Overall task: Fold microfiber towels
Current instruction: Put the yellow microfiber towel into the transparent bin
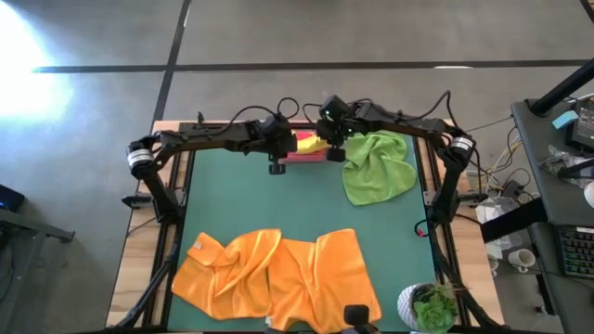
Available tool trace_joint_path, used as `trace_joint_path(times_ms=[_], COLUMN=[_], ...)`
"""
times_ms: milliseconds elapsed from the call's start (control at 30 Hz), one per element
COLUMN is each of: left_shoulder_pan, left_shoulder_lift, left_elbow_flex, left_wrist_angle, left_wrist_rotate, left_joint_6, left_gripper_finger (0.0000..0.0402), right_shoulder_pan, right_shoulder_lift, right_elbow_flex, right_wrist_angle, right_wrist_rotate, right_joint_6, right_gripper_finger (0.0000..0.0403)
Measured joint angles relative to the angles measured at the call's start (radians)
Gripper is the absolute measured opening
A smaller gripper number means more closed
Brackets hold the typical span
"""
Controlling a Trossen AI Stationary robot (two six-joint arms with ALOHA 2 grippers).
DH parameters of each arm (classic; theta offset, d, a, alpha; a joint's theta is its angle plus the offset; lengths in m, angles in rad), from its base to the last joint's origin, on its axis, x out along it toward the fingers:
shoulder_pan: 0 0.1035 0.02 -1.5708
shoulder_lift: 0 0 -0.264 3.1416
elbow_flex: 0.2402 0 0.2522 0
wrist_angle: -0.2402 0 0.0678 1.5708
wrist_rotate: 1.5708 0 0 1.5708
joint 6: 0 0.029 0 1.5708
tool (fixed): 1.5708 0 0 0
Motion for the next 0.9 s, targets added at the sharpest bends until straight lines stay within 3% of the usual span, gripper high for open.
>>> trace_joint_path(times_ms=[133, 300, 500, 633, 767, 900], left_shoulder_pan=[0.004, 0.005, 0.023, 0.036, 0.057, 0.072], left_shoulder_lift=[0.018, 0.013, 0.012, 0.012, 0.013, 0.046], left_elbow_flex=[-0.003, 0.032, 0.144, 0.201, 0.202, 0.139], left_wrist_angle=[-0.006, -0.005, 0.122, 0.236, 0.251, 0.218], left_wrist_rotate=[-0.004, -0.088, -0.318, -0.457, -0.438, -0.374], left_joint_6=[0.000, 0.033, 0.244, 0.347, 0.320, 0.299], left_gripper_finger=[0.0010, 0.0010, 0.0010, 0.0010, 0.0010, 0.0010], right_shoulder_pan=[0.000, -0.003, -0.042, -0.075, -0.099, -0.109], right_shoulder_lift=[-0.001, -0.018, -0.025, -0.027, -0.027, -0.021], right_elbow_flex=[-0.001, 0.046, 0.165, 0.226, 0.228, 0.155], right_wrist_angle=[-0.007, -0.008, 0.062, 0.122, 0.143, 0.079], right_wrist_rotate=[0.001, 0.037, 0.158, 0.175, 0.162, 0.064], right_joint_6=[-0.010, -0.024, -0.092, -0.097, -0.098, -0.059], right_gripper_finger=[0.0008, 0.0008, 0.0008, 0.0008, 0.0008, 0.0008])
